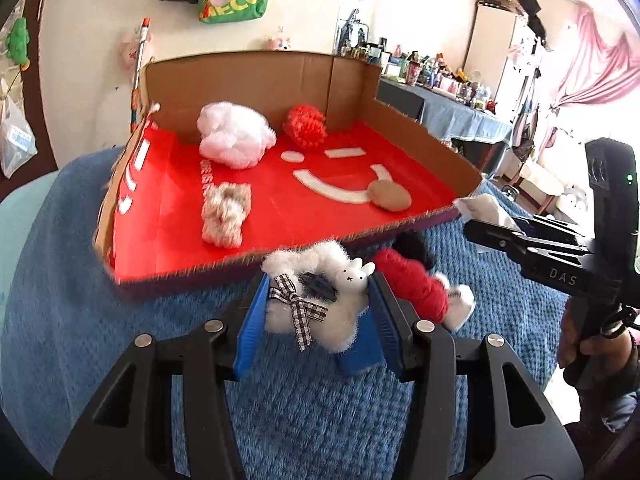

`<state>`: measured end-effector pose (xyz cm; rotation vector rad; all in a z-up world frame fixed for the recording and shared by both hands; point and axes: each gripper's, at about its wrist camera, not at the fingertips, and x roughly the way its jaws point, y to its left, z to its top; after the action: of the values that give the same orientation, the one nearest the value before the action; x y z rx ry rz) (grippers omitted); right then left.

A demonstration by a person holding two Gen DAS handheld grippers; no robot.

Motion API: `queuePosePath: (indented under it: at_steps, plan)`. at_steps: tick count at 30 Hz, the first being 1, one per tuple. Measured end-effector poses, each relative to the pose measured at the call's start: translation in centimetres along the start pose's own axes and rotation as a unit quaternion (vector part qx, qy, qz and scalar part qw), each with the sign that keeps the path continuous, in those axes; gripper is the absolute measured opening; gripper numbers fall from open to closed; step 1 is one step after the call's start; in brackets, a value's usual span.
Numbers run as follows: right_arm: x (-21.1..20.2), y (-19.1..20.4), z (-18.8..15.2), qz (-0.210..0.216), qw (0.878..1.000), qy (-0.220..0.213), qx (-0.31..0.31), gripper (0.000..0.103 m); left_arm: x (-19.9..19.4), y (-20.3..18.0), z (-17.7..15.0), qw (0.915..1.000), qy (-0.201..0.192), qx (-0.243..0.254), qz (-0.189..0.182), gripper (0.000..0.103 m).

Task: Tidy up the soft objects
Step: 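Carry the white cloth and bunny tie into the box and lower them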

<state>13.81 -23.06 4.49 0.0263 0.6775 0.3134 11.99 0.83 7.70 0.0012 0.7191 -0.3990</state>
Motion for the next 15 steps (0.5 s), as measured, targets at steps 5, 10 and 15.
queuePosePath:
  at_steps: [5, 10, 15]
  plan:
    - [1.7, 1.4, 2.6, 0.031, 0.999, -0.009, -0.044, 0.038, 1.5, -0.2, 2.4, 0.9998, -0.002, 0.016, -0.014, 0.048]
    - [4.7, 2.0, 4.8, 0.070, 0.994, 0.009, -0.088, 0.038, 4.2, -0.1, 4.6, 0.9991, 0.013, 0.037, -0.016, 0.048]
    - [8.0, 2.1, 6.1, 0.103, 0.986, 0.052, -0.121, 0.038, 6.8, 0.3, 5.8, 0.9976, 0.038, 0.055, -0.020, 0.048]
